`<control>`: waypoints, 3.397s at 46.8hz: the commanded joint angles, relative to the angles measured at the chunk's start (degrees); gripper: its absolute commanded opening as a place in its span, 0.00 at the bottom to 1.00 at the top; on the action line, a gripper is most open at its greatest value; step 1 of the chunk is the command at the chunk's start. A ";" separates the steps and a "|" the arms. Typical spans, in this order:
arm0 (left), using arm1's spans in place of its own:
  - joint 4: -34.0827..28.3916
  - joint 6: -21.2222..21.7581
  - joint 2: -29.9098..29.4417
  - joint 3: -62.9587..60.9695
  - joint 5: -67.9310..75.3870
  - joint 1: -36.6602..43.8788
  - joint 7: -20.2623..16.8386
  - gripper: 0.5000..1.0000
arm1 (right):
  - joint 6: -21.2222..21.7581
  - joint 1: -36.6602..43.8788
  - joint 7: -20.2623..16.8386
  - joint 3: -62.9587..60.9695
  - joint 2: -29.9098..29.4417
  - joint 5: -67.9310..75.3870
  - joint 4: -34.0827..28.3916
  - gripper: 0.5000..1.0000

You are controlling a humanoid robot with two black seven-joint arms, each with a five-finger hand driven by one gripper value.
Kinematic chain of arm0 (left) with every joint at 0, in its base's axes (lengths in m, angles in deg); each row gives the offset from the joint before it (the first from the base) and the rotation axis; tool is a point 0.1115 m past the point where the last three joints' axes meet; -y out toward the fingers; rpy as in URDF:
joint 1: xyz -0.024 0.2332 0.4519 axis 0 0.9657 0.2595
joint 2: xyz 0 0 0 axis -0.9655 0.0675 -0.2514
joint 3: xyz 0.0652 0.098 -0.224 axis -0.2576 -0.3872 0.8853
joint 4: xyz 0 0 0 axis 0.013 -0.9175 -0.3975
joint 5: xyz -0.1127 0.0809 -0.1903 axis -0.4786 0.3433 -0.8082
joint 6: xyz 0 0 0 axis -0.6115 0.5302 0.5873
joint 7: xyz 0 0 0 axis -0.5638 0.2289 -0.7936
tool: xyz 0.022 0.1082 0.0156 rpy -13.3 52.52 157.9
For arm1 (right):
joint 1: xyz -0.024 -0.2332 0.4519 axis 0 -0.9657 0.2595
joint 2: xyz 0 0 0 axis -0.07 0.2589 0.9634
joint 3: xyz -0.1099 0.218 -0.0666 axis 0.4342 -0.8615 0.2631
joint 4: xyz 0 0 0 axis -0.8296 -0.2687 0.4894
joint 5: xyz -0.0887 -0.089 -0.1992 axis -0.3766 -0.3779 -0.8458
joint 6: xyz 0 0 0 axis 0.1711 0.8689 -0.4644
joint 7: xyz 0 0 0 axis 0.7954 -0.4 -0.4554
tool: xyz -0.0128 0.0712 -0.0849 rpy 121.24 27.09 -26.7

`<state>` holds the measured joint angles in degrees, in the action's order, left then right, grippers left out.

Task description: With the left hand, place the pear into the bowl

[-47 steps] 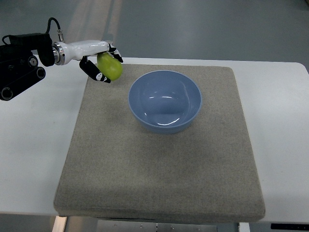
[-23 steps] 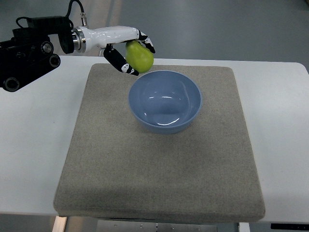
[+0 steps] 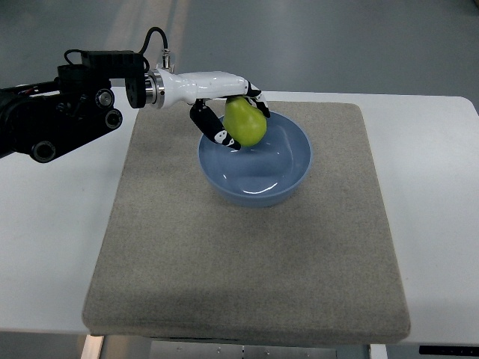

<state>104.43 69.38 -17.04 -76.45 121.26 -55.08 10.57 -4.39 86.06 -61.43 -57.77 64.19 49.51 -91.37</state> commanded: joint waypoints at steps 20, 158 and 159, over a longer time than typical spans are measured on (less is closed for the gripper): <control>-1.94 0.09 4.50 -0.84 0.17 5.22 0.21 0.00 | 0.00 0.01 0.06 0.00 0.00 0.00 0.00 0.85; -38.76 11.60 14.43 15.86 -60.02 6.54 2.23 0.98 | 0.00 0.01 0.06 0.00 0.00 0.00 0.00 0.85; -38.94 11.60 14.44 15.86 -61.34 6.63 2.23 0.98 | 0.00 0.01 0.06 0.00 0.00 0.00 0.00 0.85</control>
<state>66.15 80.97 -2.86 -60.60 64.11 -48.82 12.78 -4.38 86.07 -61.45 -57.77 64.19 49.51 -91.37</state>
